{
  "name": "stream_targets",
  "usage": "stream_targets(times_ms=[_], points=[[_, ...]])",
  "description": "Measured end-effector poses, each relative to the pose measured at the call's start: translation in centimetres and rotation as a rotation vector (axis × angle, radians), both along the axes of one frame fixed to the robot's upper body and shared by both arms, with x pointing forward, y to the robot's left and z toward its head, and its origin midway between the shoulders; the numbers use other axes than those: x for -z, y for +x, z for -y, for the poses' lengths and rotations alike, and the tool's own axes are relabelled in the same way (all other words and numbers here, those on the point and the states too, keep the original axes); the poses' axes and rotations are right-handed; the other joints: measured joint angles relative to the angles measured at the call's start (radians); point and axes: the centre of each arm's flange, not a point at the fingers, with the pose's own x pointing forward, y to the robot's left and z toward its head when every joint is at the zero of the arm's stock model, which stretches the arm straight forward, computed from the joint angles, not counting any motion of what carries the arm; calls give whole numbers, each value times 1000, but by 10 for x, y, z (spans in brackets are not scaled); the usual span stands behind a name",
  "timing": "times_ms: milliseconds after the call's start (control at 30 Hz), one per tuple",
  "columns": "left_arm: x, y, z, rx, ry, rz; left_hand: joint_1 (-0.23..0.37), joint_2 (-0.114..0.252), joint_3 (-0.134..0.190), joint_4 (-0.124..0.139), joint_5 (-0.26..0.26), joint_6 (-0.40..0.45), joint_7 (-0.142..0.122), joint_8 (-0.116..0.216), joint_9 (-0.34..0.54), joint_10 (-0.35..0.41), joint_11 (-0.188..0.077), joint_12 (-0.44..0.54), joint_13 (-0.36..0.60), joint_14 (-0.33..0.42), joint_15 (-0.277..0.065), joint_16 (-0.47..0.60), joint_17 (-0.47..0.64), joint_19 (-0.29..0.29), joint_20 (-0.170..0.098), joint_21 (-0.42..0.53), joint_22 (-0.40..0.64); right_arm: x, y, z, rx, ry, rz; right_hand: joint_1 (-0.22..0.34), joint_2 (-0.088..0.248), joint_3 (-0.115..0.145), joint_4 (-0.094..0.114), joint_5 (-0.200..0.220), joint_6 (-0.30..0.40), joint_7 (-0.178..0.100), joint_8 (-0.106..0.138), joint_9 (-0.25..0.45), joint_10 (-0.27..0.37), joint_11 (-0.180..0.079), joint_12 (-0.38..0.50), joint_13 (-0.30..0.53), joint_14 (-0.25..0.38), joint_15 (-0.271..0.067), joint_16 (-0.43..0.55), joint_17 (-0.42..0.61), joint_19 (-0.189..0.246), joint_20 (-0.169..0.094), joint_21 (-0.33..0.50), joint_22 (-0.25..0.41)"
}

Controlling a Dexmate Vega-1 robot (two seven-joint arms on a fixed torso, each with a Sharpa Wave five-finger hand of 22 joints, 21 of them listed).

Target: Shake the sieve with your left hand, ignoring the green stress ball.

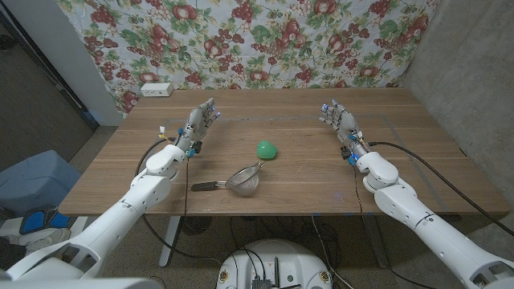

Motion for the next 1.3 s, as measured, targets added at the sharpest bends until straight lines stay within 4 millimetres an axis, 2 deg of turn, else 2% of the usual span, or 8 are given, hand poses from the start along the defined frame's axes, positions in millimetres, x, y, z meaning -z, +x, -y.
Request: stream_targets(times_ms=[67,167,300,433,500,700,800,1300], points=[[0,0,0,-1,-1,0,0,0,2,-2,0,0,0,0,0,0,0,0,0,0,0,0,0,0,0,0,0,-1,-1,-1,-3,0,3,31,0,14,-32,0,5,5,4,0,4,4,0,-1,10,10,-3,-9,10,3,-6,0],[-2,-2,-3,-5,2,7,0,0,4,-4,0,0,0,4,0,0,0,0,0,0,0,0,0,0,0,0,0,-4,-4,-4,0,-11,24,47,-8,29,-59,5,12,12,4,0,7,7,0,-1,21,21,-6,-17,21,14,-13,2],[-2,-2,-5,-8,2,9,0,0,4,-4,0,0,0,4,0,0,0,0,0,0,0,0,0,0,0,0,0,-6,-6,-5,8,-15,35,62,5,36,-73,8,18,8,4,0,12,13,8,-1,26,27,-6,-18,25,17,-17,3],[-3,0,-7,-9,1,13,0,0,8,-8,0,0,0,4,0,0,0,0,0,0,0,0,0,2,-2,0,0,-9,-11,-7,20,-23,49,74,-6,40,-86,8,23,13,12,0,18,18,8,-1,31,31,-6,-21,36,21,-18,3],[-3,-1,-7,-7,3,15,0,0,8,-8,0,0,0,4,0,0,0,0,0,0,0,0,-4,4,-4,0,0,-10,-14,-8,16,-26,55,84,4,41,-87,8,26,10,11,0,24,17,8,-1,34,30,-6,-22,36,21,-18,3],[-5,4,-10,-9,-2,15,0,0,12,-12,0,0,0,8,0,4,4,5,0,0,0,0,-5,4,-4,4,0,-12,-18,-8,59,-51,59,84,4,46,-98,16,50,0,18,3,38,16,13,-1,50,25,-2,-22,50,21,-23,3],[-6,4,-10,-5,0,16,0,0,12,-12,0,1,1,8,0,4,4,5,0,0,0,0,-5,4,-3,4,0,-15,-22,-9,63,-60,66,113,1,48,-102,16,55,5,18,3,42,20,16,-1,59,26,2,-20,54,25,-25,3],[-8,11,-13,7,5,13,0,0,16,-16,0,12,6,11,0,17,9,5,0,7,-1,0,-4,13,-5,4,0,-20,-37,-13,132,-121,82,105,9,53,-106,16,77,5,22,3,68,21,23,2,87,26,17,-15,82,32,-25,3]])
